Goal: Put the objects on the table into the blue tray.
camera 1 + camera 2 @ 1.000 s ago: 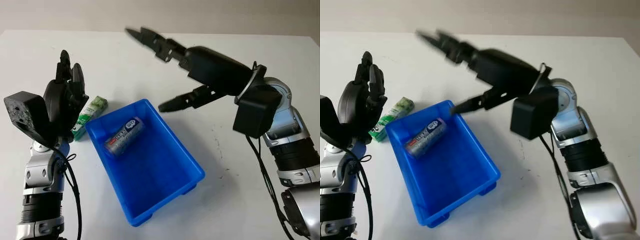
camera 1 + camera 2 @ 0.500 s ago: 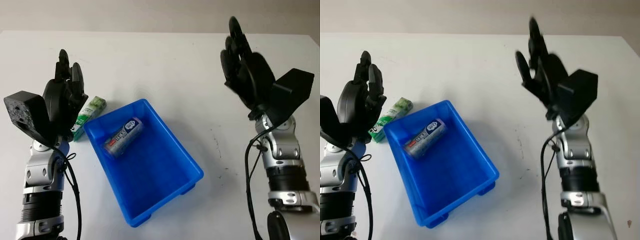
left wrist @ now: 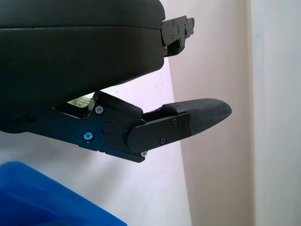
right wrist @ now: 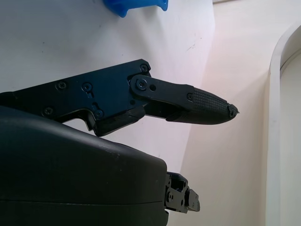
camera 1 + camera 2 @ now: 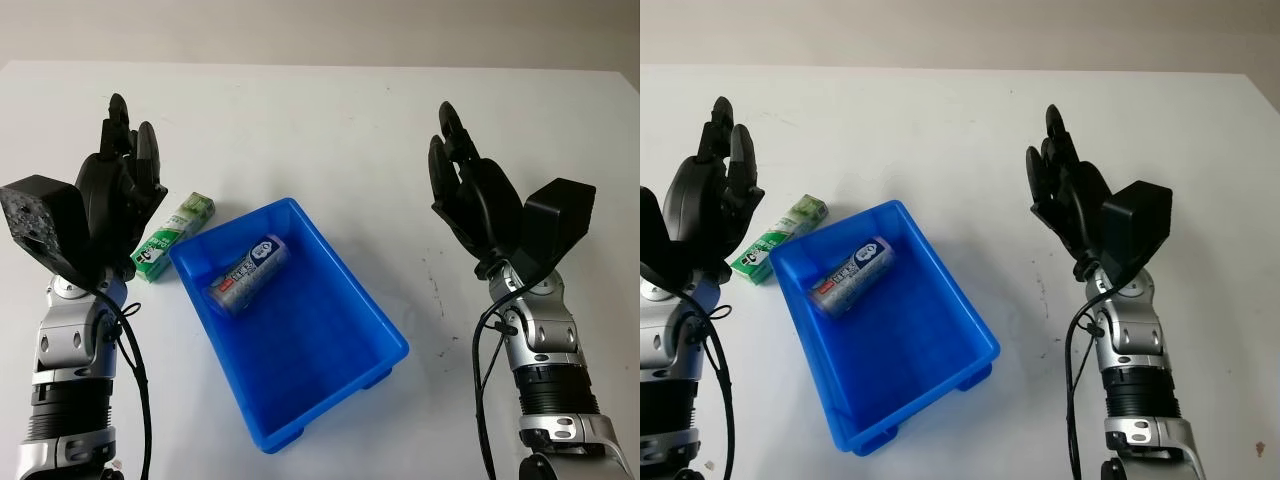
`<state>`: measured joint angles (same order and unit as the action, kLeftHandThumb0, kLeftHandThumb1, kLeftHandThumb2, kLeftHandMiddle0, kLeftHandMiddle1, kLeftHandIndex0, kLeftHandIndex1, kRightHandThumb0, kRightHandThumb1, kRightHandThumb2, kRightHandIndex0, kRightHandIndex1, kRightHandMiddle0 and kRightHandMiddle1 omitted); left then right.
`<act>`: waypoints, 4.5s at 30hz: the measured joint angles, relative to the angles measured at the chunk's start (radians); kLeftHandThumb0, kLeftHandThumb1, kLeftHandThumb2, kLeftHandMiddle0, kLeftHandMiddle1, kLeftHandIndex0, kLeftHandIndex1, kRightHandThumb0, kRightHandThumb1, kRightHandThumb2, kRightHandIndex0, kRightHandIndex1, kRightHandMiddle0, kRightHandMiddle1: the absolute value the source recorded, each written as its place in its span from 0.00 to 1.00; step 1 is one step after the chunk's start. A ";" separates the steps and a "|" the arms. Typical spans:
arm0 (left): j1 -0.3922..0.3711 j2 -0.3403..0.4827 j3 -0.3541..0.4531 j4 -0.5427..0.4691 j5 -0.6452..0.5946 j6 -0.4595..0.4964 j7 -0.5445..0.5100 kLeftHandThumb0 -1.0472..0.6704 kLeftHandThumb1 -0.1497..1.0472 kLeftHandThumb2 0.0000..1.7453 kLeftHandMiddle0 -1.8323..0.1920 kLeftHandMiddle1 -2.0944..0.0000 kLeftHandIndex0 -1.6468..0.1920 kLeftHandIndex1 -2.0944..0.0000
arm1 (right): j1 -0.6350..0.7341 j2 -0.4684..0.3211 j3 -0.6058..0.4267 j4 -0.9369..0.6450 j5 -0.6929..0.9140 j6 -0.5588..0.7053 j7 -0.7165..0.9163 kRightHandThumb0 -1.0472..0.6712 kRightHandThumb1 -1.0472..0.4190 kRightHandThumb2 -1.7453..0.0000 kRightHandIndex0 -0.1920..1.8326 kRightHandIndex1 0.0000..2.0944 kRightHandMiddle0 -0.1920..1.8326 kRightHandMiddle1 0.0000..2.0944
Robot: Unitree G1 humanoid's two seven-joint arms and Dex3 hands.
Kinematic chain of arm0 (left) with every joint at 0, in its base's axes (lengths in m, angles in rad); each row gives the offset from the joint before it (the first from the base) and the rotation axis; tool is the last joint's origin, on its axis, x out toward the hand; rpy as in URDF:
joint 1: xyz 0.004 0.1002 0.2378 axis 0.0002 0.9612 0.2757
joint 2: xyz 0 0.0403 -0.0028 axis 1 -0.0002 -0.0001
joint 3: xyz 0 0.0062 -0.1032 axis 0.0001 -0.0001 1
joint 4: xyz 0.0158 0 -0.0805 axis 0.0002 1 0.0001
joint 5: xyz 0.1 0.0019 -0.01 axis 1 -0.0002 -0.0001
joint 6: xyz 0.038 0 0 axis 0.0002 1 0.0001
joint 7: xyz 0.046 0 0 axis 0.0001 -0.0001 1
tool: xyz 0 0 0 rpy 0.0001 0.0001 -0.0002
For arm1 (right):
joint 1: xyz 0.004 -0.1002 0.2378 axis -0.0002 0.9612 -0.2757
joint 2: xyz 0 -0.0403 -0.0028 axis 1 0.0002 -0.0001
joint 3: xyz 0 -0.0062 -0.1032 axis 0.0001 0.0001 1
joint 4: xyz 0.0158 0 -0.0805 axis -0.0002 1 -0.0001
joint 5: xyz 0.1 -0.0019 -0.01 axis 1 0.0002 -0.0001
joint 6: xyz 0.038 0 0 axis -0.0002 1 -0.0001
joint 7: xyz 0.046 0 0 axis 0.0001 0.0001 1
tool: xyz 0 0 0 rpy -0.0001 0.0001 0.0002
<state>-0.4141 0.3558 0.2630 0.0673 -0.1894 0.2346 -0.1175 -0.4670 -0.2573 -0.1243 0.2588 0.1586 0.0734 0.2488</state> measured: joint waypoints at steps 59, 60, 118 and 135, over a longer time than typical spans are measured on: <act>-0.491 0.449 -0.607 0.270 0.730 0.374 -0.706 0.06 1.00 0.15 0.99 0.72 0.96 0.92 | -0.007 0.025 -0.001 -0.011 -0.002 0.029 -0.039 0.22 0.00 0.69 0.00 0.00 0.00 0.00; -0.489 0.449 -0.607 0.266 0.734 0.372 -0.706 0.06 1.00 0.15 0.99 0.71 0.96 0.92 | -0.008 0.025 -0.001 -0.011 -0.002 0.029 -0.039 0.22 0.00 0.69 0.00 0.00 0.00 0.00; -0.425 0.394 -0.729 0.471 1.047 -0.027 -0.507 0.44 1.00 0.25 0.58 0.00 0.90 0.01 | -0.001 0.042 -0.032 0.007 0.045 -0.031 0.012 0.24 0.00 0.70 0.00 0.00 0.00 0.00; -0.604 0.406 -0.504 0.453 0.879 -0.017 -0.298 0.44 1.00 0.24 0.64 0.00 0.82 0.00 | -0.001 0.042 -0.038 0.017 0.034 -0.045 0.011 0.23 0.00 0.71 0.00 0.00 0.00 0.00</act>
<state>-1.0184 0.7614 -0.2410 0.5204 0.6897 0.2174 -0.4152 -0.4681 -0.2153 -0.1623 0.2756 0.1923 0.0284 0.2600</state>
